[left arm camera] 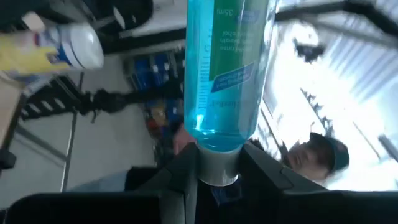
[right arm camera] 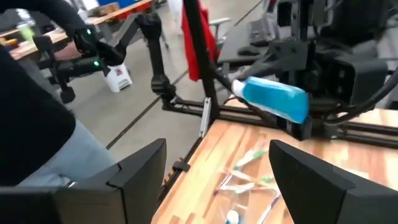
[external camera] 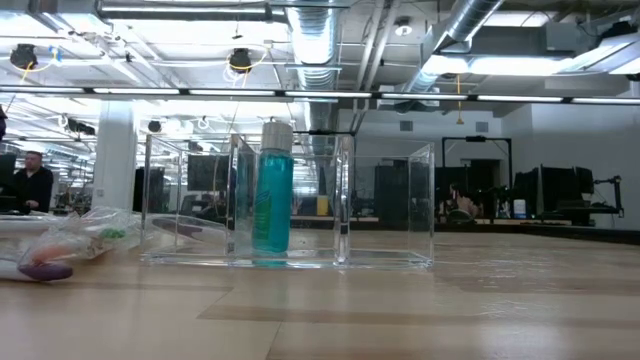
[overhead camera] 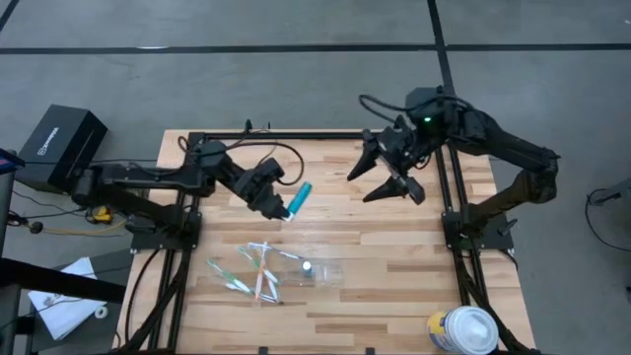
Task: Pick & Place toothbrushing station
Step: Put the blue mouthwash into the transparent organizer
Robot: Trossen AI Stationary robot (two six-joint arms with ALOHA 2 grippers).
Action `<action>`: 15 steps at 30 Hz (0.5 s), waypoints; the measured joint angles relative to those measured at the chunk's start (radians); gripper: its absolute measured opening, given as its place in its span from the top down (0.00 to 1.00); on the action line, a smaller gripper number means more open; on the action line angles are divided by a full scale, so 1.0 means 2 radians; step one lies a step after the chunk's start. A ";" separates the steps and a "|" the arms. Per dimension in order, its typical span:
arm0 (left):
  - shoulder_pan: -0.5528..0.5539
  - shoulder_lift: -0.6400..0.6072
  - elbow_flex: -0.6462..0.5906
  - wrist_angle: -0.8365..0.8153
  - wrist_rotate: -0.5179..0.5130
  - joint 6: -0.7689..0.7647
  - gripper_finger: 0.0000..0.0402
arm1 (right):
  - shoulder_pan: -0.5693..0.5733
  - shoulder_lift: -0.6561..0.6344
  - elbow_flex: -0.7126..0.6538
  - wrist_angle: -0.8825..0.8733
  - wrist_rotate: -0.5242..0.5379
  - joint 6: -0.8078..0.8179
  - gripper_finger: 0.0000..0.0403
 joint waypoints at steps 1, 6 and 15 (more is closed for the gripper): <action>-0.006 0.013 0.012 0.007 0.006 0.003 0.80 | -0.001 0.004 0.000 0.007 -0.006 -0.001 0.32; -0.023 0.061 0.073 0.041 0.028 0.010 0.80 | -0.009 0.009 0.000 0.040 -0.030 -0.002 0.32; -0.018 0.103 0.118 0.050 0.043 0.016 0.80 | -0.009 0.007 0.000 0.071 -0.035 0.006 0.32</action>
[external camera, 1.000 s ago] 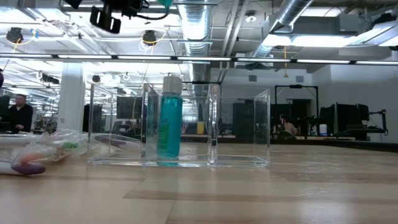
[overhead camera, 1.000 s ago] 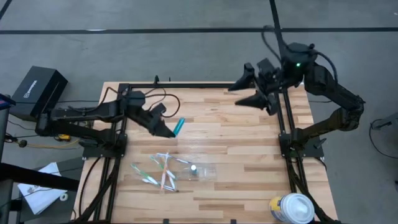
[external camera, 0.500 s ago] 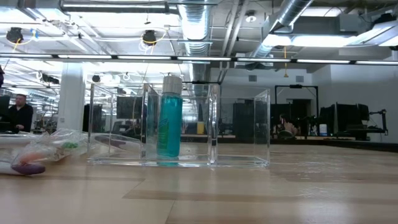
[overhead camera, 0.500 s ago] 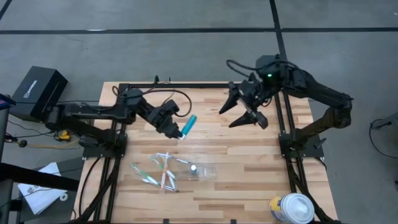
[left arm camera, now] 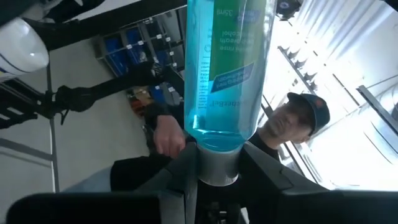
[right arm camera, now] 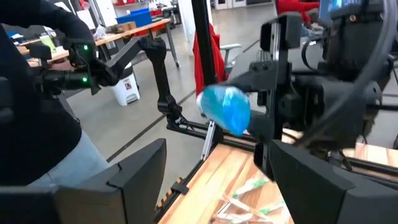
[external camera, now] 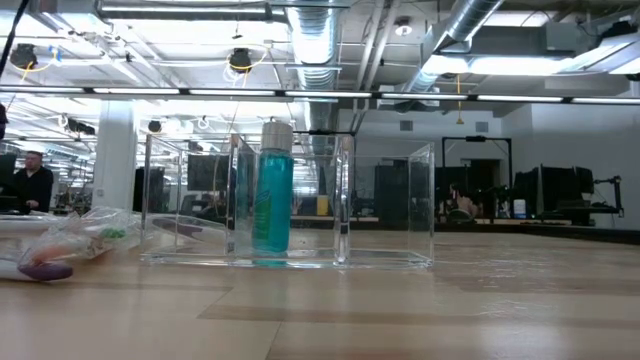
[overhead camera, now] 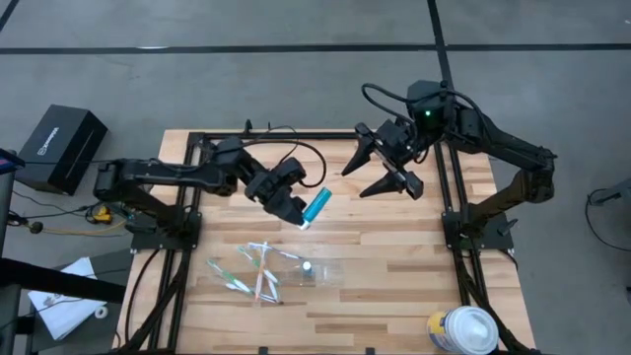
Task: Pick & Place toothbrushing station
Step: Put the blue mouthwash into the transparent organizer
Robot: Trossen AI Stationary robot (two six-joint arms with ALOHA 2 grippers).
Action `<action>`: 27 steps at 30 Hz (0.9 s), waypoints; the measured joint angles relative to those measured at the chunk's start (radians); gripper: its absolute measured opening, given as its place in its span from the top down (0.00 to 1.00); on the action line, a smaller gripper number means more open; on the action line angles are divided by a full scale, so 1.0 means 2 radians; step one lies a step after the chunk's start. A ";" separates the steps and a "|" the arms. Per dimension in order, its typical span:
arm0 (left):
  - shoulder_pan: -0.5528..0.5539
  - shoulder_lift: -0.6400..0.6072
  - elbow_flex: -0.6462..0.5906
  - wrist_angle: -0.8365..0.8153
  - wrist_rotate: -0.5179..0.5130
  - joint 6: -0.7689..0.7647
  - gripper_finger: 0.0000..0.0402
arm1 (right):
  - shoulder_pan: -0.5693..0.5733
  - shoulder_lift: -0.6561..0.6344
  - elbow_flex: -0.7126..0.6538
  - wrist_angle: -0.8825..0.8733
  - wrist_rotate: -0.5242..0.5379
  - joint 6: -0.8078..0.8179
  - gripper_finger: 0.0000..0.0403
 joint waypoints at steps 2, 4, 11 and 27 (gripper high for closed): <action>0.004 0.006 0.001 0.000 0.000 0.006 0.80 | 0.000 0.000 0.000 0.011 -0.006 0.007 0.32; 0.008 0.010 0.001 0.003 0.003 0.008 0.80 | 0.000 0.001 0.000 0.017 -0.007 0.009 0.32; 0.012 0.012 0.002 0.019 -0.001 0.008 0.80 | 0.000 0.008 0.000 0.024 -0.021 0.010 0.32; 0.011 0.012 0.017 0.022 -0.004 0.008 0.80 | 0.002 0.034 0.000 0.103 -0.045 0.051 0.32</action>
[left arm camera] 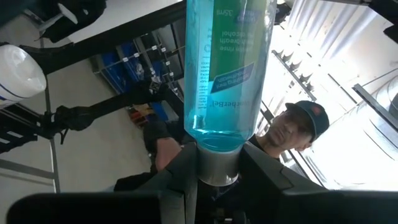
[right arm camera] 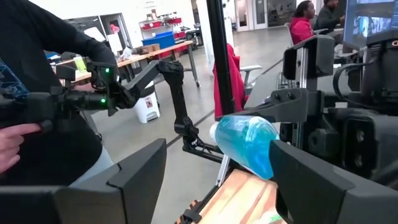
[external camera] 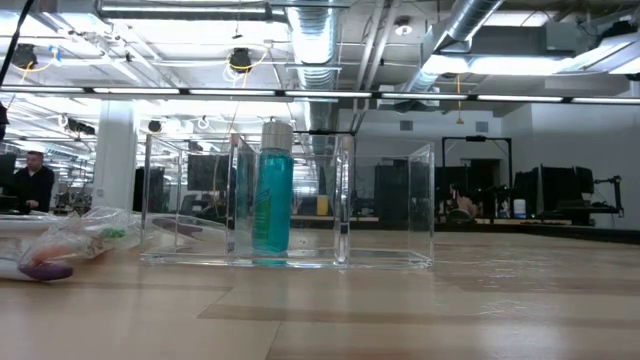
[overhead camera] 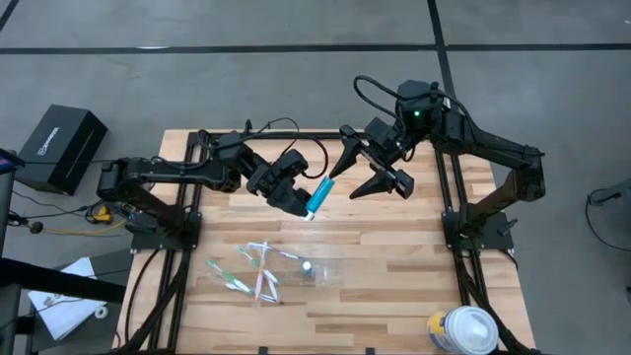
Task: Pick & Place toothbrushing station
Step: Put the blue mouthwash into the transparent organizer
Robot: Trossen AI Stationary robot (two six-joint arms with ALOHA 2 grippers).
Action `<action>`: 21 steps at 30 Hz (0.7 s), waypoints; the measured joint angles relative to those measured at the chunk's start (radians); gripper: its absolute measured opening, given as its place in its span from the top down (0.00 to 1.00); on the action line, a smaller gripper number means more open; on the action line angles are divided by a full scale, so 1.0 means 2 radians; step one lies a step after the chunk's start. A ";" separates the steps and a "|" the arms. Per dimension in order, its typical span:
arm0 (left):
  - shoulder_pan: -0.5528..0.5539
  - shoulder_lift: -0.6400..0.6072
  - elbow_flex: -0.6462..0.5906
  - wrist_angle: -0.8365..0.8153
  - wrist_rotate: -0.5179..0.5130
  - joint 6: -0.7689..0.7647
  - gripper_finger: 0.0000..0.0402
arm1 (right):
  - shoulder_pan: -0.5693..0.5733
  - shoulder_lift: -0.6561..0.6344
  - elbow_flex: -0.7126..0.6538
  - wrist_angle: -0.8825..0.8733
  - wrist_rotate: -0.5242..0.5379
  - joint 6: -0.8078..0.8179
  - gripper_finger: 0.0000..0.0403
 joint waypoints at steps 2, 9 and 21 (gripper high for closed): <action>0.000 0.000 0.000 0.000 0.000 0.000 0.80 | -0.001 0.000 0.000 0.003 0.000 0.005 0.32; -0.001 0.000 0.000 0.001 0.001 0.000 0.80 | -0.007 0.003 0.000 0.015 0.006 0.011 0.32; -0.001 0.000 0.000 0.005 0.011 -0.005 0.80 | -0.008 0.036 0.009 0.046 -0.015 0.038 0.32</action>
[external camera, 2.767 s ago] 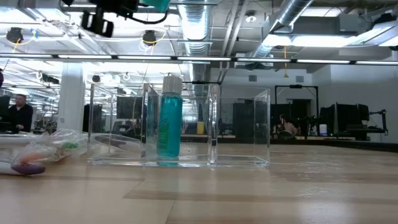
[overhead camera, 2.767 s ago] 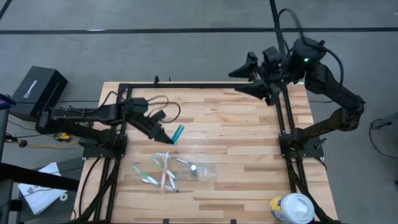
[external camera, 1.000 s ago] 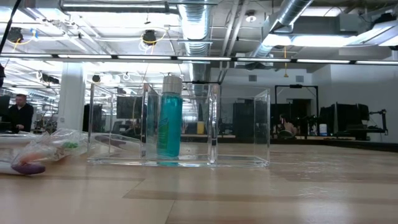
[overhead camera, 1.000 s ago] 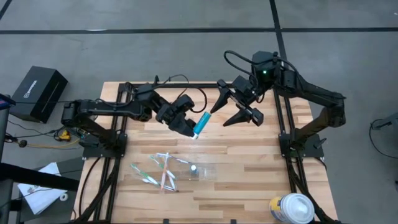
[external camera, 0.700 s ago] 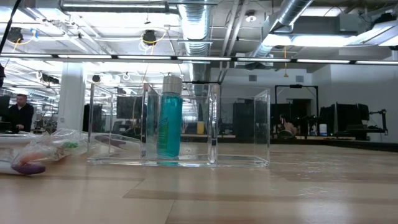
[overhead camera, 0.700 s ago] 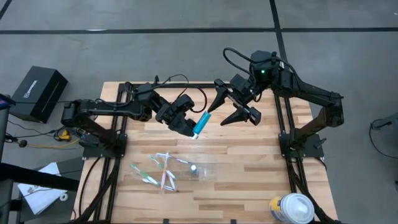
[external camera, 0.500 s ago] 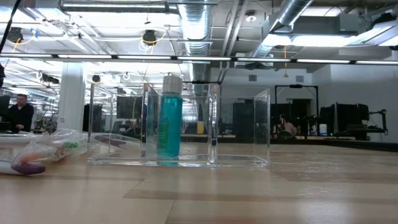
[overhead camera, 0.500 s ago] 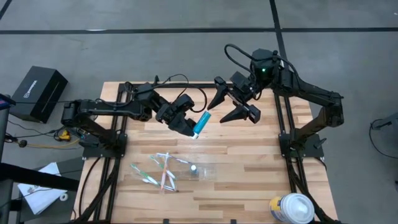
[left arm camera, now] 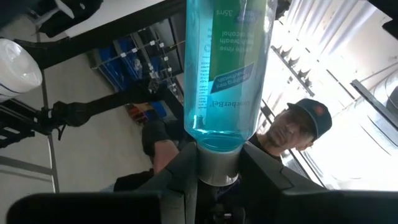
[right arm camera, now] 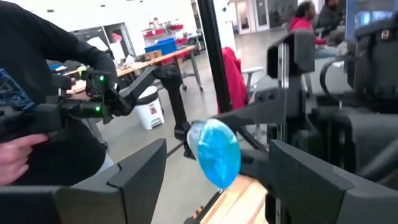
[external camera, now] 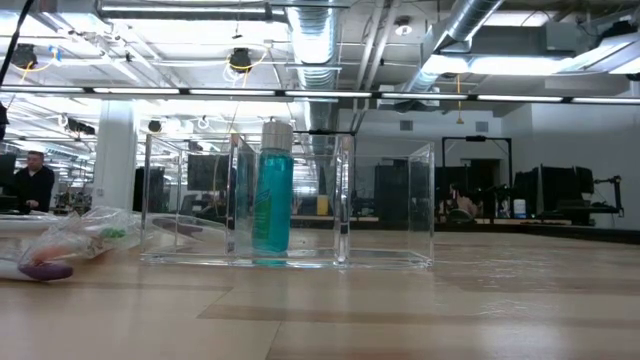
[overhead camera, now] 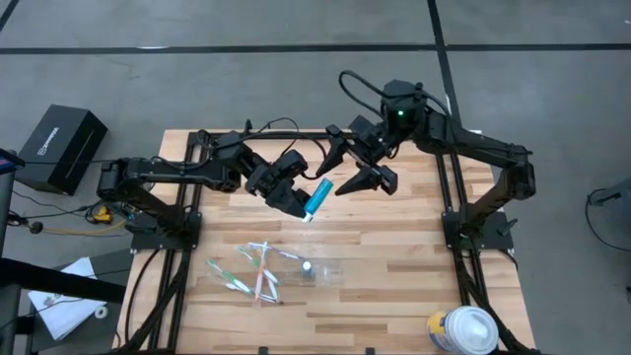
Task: Pick & Place toothbrushing station
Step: Put the blue mouthwash into the transparent organizer
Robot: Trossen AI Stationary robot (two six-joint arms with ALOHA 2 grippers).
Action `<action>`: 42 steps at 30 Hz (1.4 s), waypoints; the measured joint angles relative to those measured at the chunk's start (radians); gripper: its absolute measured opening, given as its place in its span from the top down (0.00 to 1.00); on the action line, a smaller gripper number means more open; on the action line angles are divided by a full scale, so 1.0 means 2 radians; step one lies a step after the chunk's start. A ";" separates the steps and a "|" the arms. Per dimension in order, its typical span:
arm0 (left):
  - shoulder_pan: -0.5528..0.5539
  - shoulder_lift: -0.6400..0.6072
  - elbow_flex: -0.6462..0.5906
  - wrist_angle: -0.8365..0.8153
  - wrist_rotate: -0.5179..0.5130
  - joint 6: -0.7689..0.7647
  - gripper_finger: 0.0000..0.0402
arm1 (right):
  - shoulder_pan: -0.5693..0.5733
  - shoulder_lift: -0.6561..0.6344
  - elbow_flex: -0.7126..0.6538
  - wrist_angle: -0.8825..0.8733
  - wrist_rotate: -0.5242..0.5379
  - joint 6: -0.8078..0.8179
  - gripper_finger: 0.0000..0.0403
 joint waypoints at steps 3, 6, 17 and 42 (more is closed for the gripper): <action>0.000 0.000 0.000 0.001 0.002 0.000 0.80 | 0.000 0.010 0.021 0.004 -0.002 0.000 0.32; 0.000 0.000 0.000 0.003 0.007 0.000 0.80 | -0.002 0.019 0.040 -0.005 -0.012 0.000 0.32; 0.002 0.000 0.000 0.005 0.020 -0.002 0.80 | 0.002 0.049 0.075 -0.051 -0.028 -0.004 0.32; 0.022 0.000 0.000 0.007 0.035 -0.009 0.80 | 0.006 0.048 0.074 -0.063 -0.026 -0.006 0.71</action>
